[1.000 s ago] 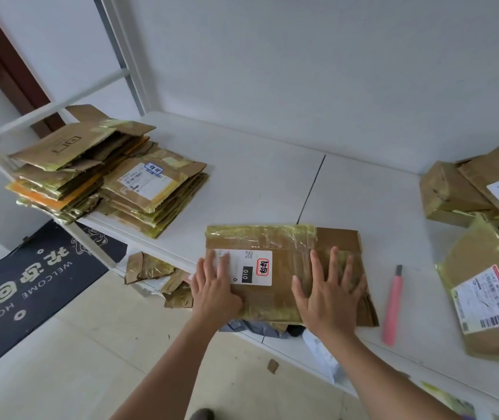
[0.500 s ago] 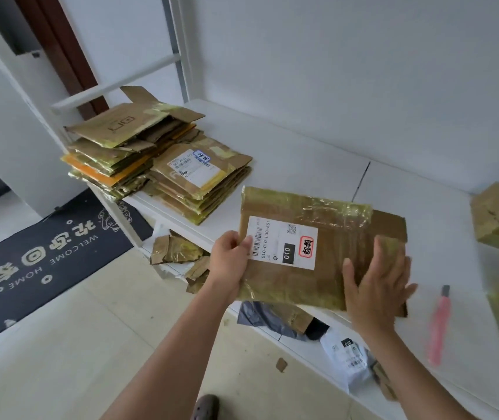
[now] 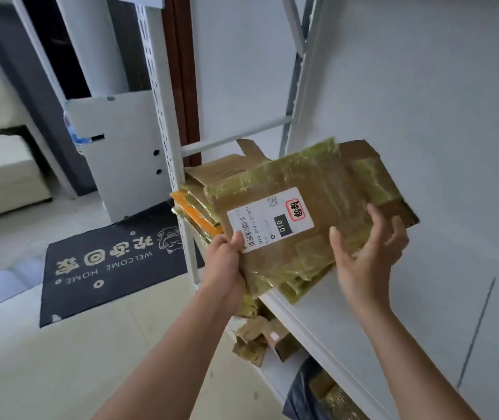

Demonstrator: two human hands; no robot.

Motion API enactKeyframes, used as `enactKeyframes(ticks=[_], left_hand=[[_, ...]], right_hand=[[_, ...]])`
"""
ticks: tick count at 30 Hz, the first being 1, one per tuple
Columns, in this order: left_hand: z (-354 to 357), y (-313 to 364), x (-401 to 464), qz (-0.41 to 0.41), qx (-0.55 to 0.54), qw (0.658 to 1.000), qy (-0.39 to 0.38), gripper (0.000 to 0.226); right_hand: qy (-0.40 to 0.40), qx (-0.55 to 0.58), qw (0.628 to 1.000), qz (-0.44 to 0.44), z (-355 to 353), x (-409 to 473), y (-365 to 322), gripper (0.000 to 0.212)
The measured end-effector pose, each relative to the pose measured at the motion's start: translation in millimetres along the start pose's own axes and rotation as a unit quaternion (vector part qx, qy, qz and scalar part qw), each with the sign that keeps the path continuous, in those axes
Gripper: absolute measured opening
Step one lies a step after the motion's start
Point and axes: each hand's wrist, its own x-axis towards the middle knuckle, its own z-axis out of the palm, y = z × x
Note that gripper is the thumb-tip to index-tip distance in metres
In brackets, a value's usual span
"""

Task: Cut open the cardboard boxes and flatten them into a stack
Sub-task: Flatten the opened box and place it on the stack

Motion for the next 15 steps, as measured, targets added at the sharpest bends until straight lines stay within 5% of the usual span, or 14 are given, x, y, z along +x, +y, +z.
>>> enactKeyframes(ticks=[7,12,15], left_hand=[[-13,73,119,-0.006,0.031,0.999,-0.023,0.016],[-41,95,189,0.038,0.233,0.972,0.011,0.034],[-63,95,209,0.092,0.377,0.921,0.018,0.032]], right_hand=[[0.003,-0.042,0.999,-0.012,136,93,-44,0.053],[-0.064,-0.084,0.994,0.01,209,128,-27,0.047],[-0.141,-0.166,0.976,0.019,232,129,-7,0.037]])
